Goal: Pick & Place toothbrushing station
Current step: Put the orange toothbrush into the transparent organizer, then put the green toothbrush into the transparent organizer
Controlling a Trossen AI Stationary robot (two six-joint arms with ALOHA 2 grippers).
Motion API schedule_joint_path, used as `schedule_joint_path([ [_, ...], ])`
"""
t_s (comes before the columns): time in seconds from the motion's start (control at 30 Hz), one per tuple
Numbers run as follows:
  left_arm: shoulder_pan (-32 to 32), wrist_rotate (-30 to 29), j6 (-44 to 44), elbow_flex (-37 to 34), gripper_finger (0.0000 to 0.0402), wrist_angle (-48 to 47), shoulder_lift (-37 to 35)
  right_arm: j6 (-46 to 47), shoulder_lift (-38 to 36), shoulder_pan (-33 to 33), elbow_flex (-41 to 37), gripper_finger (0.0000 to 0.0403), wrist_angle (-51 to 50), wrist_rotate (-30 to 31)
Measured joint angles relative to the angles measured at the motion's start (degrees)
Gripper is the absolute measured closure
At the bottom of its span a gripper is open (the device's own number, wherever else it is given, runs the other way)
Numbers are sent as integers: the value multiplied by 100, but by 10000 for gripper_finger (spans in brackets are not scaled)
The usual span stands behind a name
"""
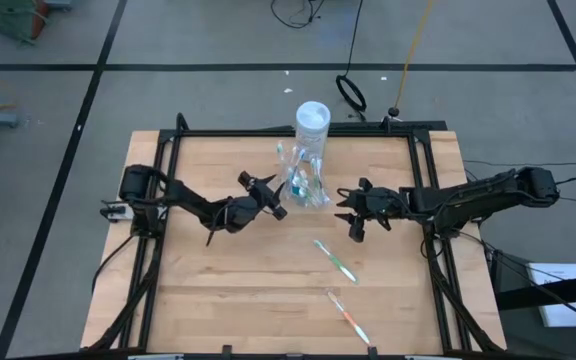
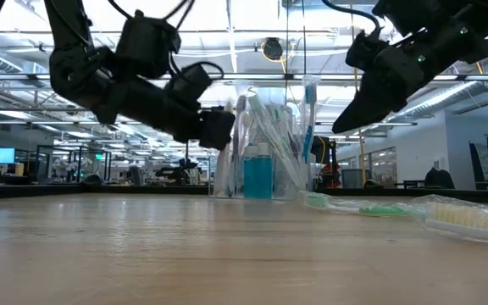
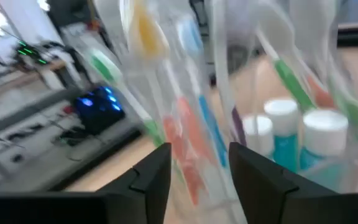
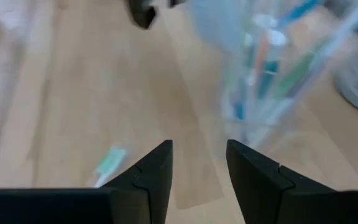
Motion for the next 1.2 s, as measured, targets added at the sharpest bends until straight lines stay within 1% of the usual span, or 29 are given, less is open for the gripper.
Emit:
schedule_joint_path([
  [0.1,-167,-454,177,0,228,-189,-267,-154,0,2,0,261,64,-131],
  [0.13,-211,-492,180,0,227,-252,-383,-177,0,0,0,261,58,-127],
  [0.3,-418,-504,184,0,227,-813,-1064,-40,0,0,0,261,34,-165],
  [0.4,-491,-506,197,0,227,-1100,-1445,43,0,0,0,261,33,-516],
  [0.53,-549,-502,196,0,227,-1253,-1741,119,12,12,0,261,38,-1051],
  [0.63,-554,-454,205,0,227,-1260,-1812,396,133,113,0,261,81,-1036],
  [0.77,-473,-440,329,0,227,-1256,-1829,572,603,373,0,261,458,-1037],
  [0.87,-392,-440,300,0,227,-1259,-1827,635,1099,611,0,261,1054,-1036],
  [0.93,-349,-440,302,0,227,-1266,-1829,897,1454,770,2,261,1425,-1055],
  [1.03,-295,-438,291,0,227,-1266,-1827,1405,2003,1065,4,261,1522,-1133],
  [1.1,-262,-438,289,0,227,-1265,-1827,1711,2387,1264,4,261,1507,-952],
  [1.2,-204,-438,289,0,227,-1260,-1827,1892,2827,1429,20,261,1702,-478],
])
